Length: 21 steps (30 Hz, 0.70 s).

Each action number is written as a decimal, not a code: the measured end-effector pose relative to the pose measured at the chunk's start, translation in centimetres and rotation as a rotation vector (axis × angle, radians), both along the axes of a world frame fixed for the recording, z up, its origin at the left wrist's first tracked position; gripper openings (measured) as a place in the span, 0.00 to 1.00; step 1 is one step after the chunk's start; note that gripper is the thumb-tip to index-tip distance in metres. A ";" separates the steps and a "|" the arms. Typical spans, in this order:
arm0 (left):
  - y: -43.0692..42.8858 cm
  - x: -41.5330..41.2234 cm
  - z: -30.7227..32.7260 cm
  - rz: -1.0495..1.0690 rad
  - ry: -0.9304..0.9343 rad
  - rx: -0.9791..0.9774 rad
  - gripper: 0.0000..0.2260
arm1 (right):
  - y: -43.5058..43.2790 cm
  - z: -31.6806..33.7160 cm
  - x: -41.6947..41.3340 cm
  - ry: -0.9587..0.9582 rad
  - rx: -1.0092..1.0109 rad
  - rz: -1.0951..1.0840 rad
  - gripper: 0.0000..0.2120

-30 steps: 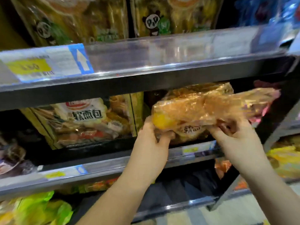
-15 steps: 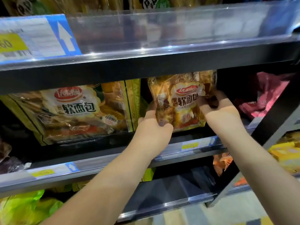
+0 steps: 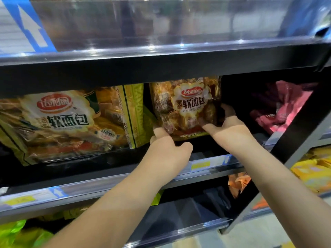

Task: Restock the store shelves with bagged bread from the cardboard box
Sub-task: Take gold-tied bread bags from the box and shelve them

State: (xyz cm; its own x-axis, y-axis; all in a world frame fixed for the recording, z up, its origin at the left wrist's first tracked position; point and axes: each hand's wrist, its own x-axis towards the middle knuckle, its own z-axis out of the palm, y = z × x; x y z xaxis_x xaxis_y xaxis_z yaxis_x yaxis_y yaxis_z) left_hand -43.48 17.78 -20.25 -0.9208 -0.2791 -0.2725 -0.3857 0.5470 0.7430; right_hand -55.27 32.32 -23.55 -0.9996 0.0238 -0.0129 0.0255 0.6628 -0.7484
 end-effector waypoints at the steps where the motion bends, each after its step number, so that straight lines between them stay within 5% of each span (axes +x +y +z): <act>1: 0.1 -0.2 -0.1 -0.012 -0.002 -0.028 0.29 | 0.0 0.1 0.4 -0.030 0.047 0.032 0.43; 7: -0.1 -1.6 0.1 0.107 0.041 0.090 0.13 | -1.3 0.5 0.3 -0.074 0.136 0.104 0.40; 10: -0.5 -2.9 0.0 0.121 0.009 0.083 0.10 | -1.5 0.0 -1.2 -0.029 0.075 0.107 0.48; 15: -0.9 -5.3 -1.0 0.174 0.067 0.132 0.31 | -2.4 -0.7 -3.3 0.036 -0.042 0.179 0.53; 21: -1.1 -7.8 -2.0 0.197 0.022 0.100 0.30 | -2.9 -0.8 -3.8 0.072 -0.021 0.196 0.55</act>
